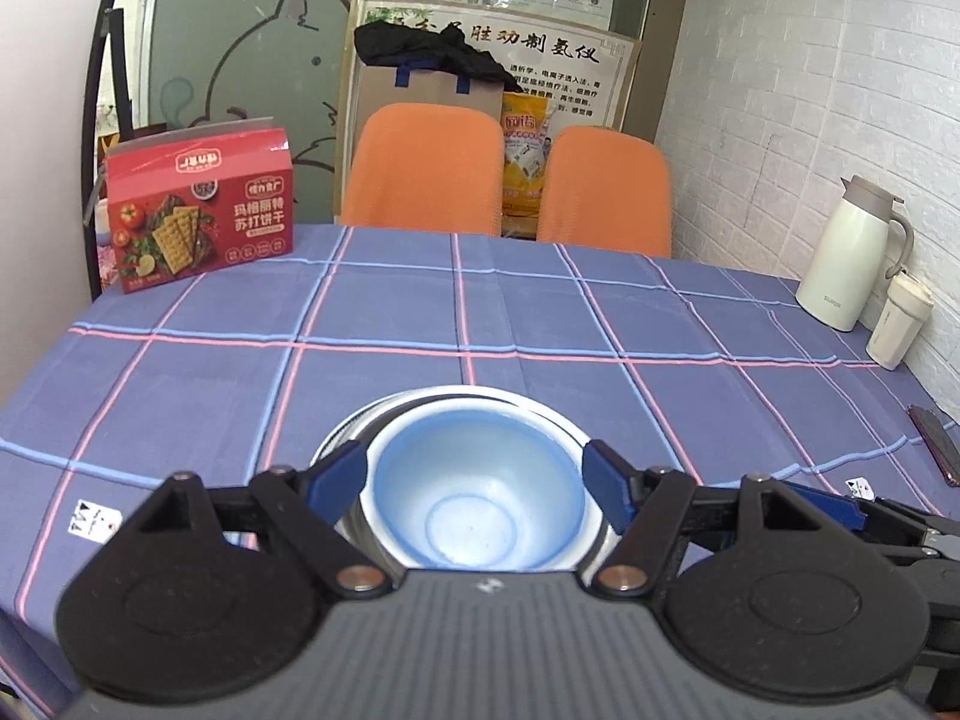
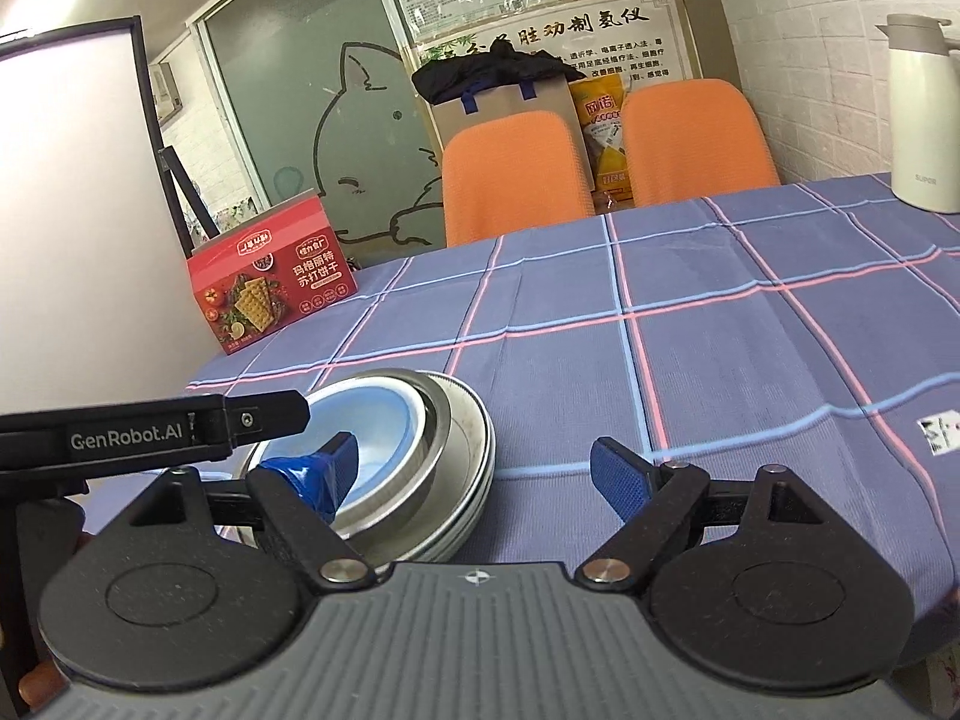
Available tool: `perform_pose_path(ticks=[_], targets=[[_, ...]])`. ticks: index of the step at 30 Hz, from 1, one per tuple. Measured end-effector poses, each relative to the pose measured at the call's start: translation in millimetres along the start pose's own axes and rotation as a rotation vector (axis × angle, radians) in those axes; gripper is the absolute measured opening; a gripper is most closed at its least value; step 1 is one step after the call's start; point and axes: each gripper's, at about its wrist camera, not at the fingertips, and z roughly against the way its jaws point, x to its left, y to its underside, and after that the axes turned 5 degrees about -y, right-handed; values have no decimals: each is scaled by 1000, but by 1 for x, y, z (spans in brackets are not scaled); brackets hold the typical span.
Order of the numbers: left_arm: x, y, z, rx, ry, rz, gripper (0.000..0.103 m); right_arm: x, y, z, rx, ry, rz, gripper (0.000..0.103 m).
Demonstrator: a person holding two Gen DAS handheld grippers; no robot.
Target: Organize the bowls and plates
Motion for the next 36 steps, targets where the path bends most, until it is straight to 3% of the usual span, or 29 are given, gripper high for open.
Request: perform_pose_path(ticks=[7, 16, 22, 30, 36], targets=[[-17, 22, 14, -1, -18, -58, 71, -8, 16, 22, -27, 24, -18, 72], [-39, 51, 20, 13, 9, -110, 71, -26, 39, 41, -83, 263, 43, 72], [-54, 70, 26, 12, 34, -142, 71, -40, 58, 47, -56, 259, -17, 72], [-50, 97, 32, 40, 54, -113, 71, -28, 80, 53, -22, 260, 43, 72], [-49, 101, 50, -38, 54, -113, 71, -18, 84, 58, -27, 253, 73, 72]])
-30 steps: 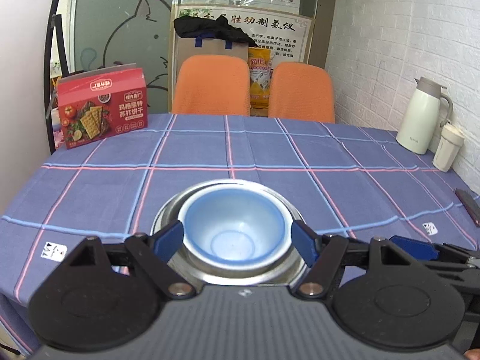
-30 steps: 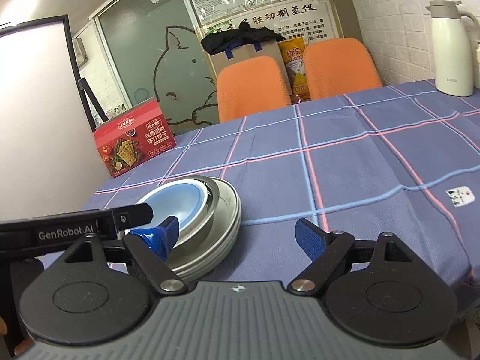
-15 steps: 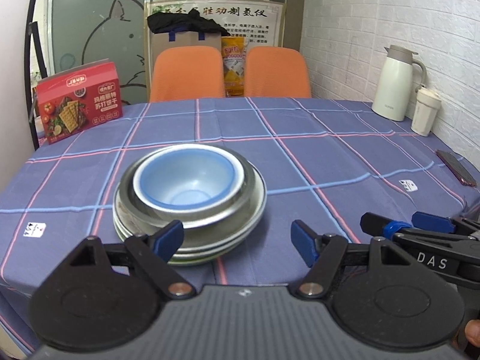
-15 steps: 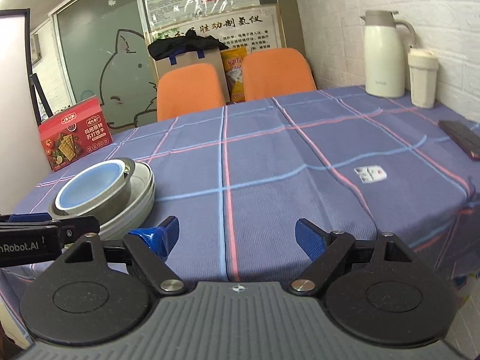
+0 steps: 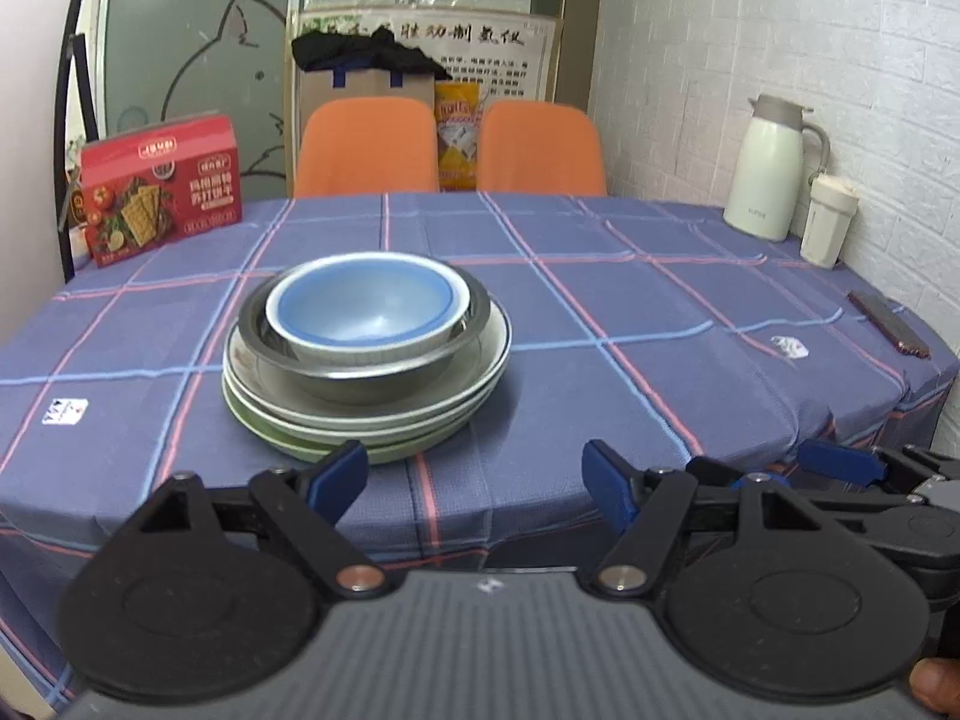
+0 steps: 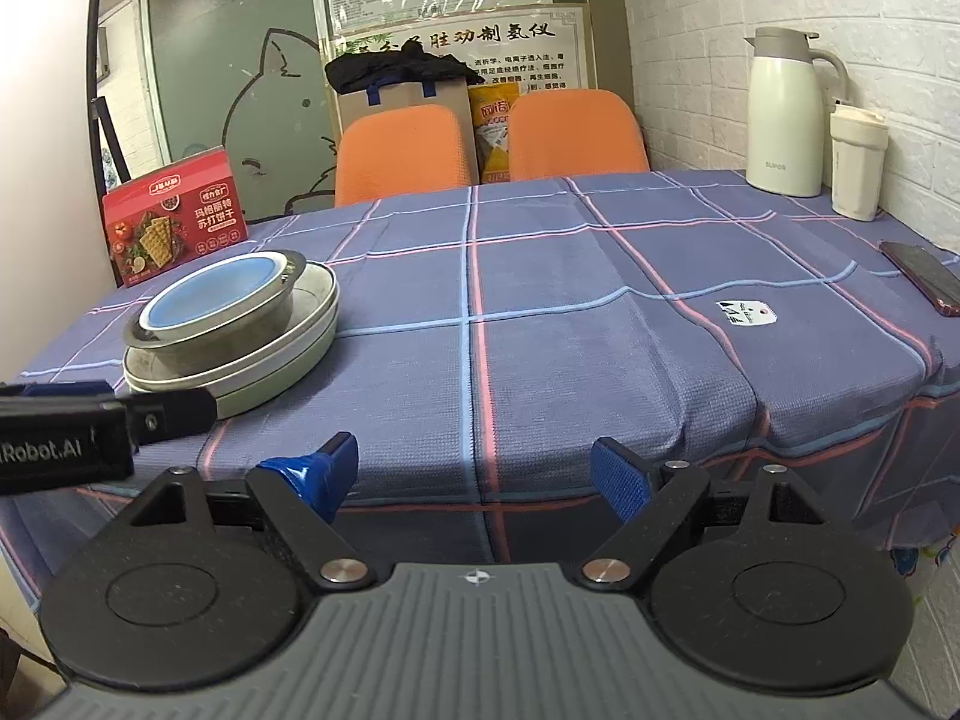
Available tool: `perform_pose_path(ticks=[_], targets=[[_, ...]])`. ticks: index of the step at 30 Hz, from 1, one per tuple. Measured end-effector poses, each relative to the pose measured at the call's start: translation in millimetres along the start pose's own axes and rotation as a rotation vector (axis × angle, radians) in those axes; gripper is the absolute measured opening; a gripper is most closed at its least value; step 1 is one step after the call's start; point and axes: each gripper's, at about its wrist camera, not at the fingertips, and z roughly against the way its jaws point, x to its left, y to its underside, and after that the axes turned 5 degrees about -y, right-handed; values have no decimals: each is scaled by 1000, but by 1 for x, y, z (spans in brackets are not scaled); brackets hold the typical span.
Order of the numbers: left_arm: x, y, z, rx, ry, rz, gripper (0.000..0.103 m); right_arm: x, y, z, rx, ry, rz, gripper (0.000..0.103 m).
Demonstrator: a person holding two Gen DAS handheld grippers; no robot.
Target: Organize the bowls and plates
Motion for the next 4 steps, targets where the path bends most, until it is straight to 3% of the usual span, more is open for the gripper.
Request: perform_pose_path(ticks=[4], targets=[[2, -1, 9, -34, -9, 12, 71, 2, 2, 5, -6, -3, 10, 72]])
